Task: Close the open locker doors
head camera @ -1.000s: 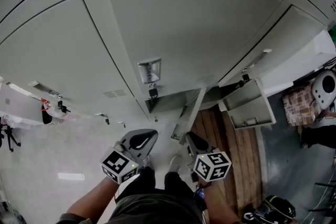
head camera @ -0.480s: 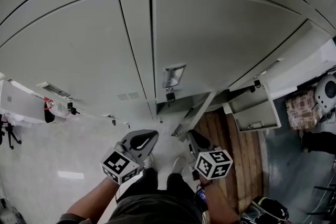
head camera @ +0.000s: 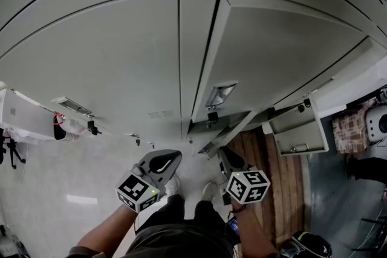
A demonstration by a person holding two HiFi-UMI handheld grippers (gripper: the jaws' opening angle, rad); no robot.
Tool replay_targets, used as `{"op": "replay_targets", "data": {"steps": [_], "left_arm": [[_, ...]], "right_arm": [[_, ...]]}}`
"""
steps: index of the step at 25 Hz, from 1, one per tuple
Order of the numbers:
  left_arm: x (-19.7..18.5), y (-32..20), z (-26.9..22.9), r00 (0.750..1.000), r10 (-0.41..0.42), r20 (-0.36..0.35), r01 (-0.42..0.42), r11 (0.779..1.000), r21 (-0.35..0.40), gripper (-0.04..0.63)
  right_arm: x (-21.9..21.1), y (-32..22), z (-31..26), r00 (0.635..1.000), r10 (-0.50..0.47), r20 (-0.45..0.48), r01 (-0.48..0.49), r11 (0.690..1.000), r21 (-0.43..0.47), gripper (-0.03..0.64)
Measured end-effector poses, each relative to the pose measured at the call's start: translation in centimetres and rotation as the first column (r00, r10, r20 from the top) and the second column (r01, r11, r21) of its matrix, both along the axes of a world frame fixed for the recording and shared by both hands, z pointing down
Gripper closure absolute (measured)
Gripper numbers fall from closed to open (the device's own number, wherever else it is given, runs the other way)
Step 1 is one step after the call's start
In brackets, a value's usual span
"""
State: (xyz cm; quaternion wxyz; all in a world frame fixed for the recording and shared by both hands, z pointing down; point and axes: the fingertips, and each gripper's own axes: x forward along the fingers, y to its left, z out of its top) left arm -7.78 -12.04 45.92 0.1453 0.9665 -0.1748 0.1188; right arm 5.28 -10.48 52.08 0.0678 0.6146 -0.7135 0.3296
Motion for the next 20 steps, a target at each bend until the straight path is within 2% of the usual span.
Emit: {"op": "replay_targets", "data": {"steps": [20], "left_arm": [[-2.1, -2.5, 0.3, 1.000, -0.032, -0.001, 0.032, 0.999, -0.007, 0.586]], "right_arm": [[-1.8, -4.6, 0.2, 1.000, -0.016, -0.010, 0.016, 1.000, 0.006, 0.586]]}}
